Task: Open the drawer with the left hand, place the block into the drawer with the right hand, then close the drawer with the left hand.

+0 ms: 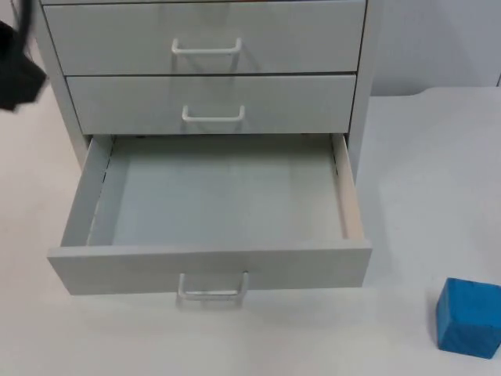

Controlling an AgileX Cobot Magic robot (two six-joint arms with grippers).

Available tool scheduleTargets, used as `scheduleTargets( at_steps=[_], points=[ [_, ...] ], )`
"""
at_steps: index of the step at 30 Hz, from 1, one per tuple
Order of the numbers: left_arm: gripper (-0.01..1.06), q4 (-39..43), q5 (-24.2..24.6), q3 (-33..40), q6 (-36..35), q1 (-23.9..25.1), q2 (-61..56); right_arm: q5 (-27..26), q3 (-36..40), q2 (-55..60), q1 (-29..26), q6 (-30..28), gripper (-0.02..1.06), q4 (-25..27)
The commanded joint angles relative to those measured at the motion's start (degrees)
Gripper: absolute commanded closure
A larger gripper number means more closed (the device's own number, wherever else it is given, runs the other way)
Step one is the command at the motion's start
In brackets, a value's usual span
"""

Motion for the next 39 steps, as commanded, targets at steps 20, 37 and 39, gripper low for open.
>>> scheduleTargets(
  at_steps=[20,37,39],
  points=[
    [0.32,-32.87,8.07,-0.19,20.83,24.94,-7.84,0.15,-0.36,-0.12,-0.31,-0.41,-0.01,0.19],
    [0.32,-31.13,8.22,-0.19,22.65,27.98,-7.84,0.14,-0.36,-0.12,-0.31,-0.41,-0.01,1.37],
    [0.31,-30.99,8.37,-0.19,23.11,27.98,-7.84,0.14,-0.36,-0.12,-0.31,-0.41,-0.01,1.37]
  ],
)
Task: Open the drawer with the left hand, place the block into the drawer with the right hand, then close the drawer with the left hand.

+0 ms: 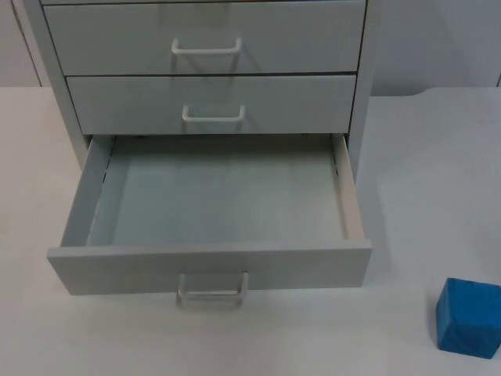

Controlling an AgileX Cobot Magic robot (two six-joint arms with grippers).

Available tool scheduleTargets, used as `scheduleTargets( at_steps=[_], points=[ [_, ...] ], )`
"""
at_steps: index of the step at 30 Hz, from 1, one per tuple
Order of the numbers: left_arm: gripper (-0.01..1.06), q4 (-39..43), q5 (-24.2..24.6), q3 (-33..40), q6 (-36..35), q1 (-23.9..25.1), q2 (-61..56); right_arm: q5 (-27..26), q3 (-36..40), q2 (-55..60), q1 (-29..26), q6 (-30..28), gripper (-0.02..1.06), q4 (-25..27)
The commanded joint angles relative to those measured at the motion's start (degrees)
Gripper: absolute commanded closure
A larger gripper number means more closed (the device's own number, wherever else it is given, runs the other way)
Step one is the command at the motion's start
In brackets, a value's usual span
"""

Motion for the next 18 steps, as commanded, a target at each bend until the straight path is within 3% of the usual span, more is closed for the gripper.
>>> scheduleTargets(
  at_steps=[1,3,5,13,18],
  points=[
    [0.31,0.38,0.05,-0.19,0.47,0.12,-0.18,-0.27,-0.36,-0.12,-0.31,-0.41,-0.01,0.02],
    [0.22,0.01,0.05,-0.19,0.47,0.12,-0.18,-0.27,-0.36,-0.12,-0.31,-0.41,-0.01,0.02],
    [0.03,-0.31,0.29,-0.19,0.05,0.12,-0.18,-0.3,-0.36,-0.12,-0.31,-0.41,-0.01,0.33],
    [0.0,-0.5,-0.57,1.66,-1.36,0.12,-0.18,2.03,-0.36,-0.12,0.97,-0.91,-0.01,1.38],
    [0.0,-1.65,-1.5,3.31,-1.49,0.12,-0.18,5.64,-0.36,2.75,7.74,-1.49,-0.01,1.38]
  ],
)
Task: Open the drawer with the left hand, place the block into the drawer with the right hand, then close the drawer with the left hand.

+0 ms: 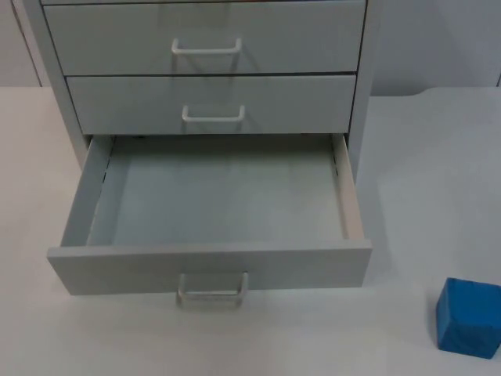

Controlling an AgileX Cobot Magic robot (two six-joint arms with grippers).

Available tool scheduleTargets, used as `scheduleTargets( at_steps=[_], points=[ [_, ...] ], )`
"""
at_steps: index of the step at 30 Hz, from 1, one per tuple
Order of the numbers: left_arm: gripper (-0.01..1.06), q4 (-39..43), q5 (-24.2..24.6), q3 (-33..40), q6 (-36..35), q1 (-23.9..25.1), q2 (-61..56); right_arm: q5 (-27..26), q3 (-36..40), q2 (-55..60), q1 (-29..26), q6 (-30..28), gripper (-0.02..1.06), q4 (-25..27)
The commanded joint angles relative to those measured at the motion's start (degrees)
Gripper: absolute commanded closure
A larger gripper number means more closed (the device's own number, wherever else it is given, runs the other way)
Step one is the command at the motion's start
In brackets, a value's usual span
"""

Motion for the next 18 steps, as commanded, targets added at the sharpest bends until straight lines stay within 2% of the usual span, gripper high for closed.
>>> scheduleTargets(
  at_steps=[1,4,5,9,10,13,15,18],
  points=[
    [0.0,-1.07,-1.23,0.22,-0.51,0.12,-0.18,1.14,-0.36,2.24,3.37,-0.03,-0.01,0.21],
    [0.0,-1.26,-1.24,0.22,-0.51,0.12,-0.18,-0.18,-0.36,7.71,9.37,6.11,-0.01,-0.64],
    [0.0,-1.26,-1.24,0.22,-0.51,0.12,-0.18,-0.18,-0.36,7.71,9.37,6.11,-0.01,-0.64],
    [0.0,-1.24,-0.99,0.22,-0.51,0.12,-0.18,-5.61,-0.36,17.41,17.4,15.82,-0.01,-5.89],
    [0.0,-1.24,-0.99,0.22,-0.51,0.12,-0.18,-5.61,-0.36,17.41,17.4,15.82,-0.01,-5.89],
    [0.0,-1.24,-0.9,0.22,-0.51,0.12,-0.18,-11.56,-0.74,25.35,21.68,25.45,-0.01,-11.51],
    [0.0,-1.24,-0.86,0.22,-0.51,0.12,-0.18,-13.57,-2.03,30.65,23.34,29.64,-0.01,-13.56],
    [0.0,-1.54,-0.87,0.22,-0.51,0.12,-0.18,-15.16,-3.88,35.0,23.96,30.67,-0.01,-13.78]
  ],
)
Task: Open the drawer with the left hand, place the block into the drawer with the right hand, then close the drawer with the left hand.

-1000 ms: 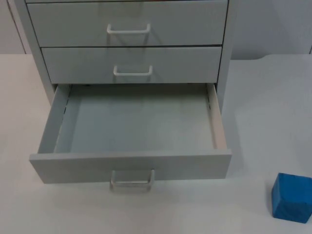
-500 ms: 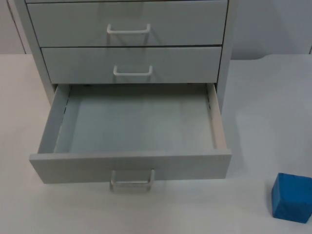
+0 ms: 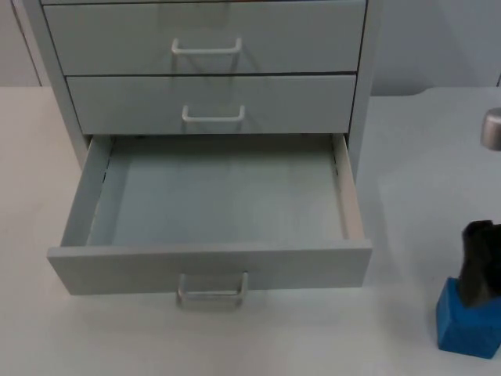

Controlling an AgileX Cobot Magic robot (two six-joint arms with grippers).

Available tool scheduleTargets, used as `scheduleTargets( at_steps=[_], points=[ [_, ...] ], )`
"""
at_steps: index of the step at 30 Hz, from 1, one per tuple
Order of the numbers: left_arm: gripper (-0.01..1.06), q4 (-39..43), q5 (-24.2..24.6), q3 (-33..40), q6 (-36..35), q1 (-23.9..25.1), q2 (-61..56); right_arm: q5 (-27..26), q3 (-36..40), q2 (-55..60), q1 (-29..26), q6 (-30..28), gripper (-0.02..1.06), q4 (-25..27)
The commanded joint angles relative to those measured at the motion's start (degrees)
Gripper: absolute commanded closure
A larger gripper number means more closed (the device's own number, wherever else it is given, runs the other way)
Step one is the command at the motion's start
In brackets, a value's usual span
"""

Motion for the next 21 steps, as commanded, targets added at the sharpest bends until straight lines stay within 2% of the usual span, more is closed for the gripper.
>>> scheduleTargets(
  at_steps=[1,12,15,16,18,19,21],
  points=[
    [0.0,-1.22,-0.27,0.13,-0.41,0.12,-0.18,-2.37,-1.64,3.75,0.41,1.86,-0.01,-0.72],
    [0.0,-2.16,-0.27,0.13,-0.09,0.12,-0.18,-9.5,-4.19,16.68,0.41,6.76,0.0,-0.71],
    [0.0,-2.16,-0.27,0.13,-0.09,0.12,-0.18,-10.34,-4.19,18.51,0.41,7.26,0.03,-0.71],
    [0.0,-2.16,-0.27,0.13,-0.09,0.12,-0.18,-10.63,-4.19,19.05,0.41,7.38,0.06,-0.97],
    [0.0,-2.16,-0.27,0.13,-0.09,0.12,-0.18,-11.33,-4.19,19.81,0.41,7.38,0.19,-0.97],
    [0.0,-2.16,-0.27,0.13,-0.09,0.12,-0.18,-11.33,-4.19,19.81,0.41,7.38,0.19,-0.97],
    [0.0,-2.16,-0.27,0.13,-0.09,0.12,-0.18,-12.17,-4.19,19.81,0.41,7.47,0.35,-0.97]
  ],
)
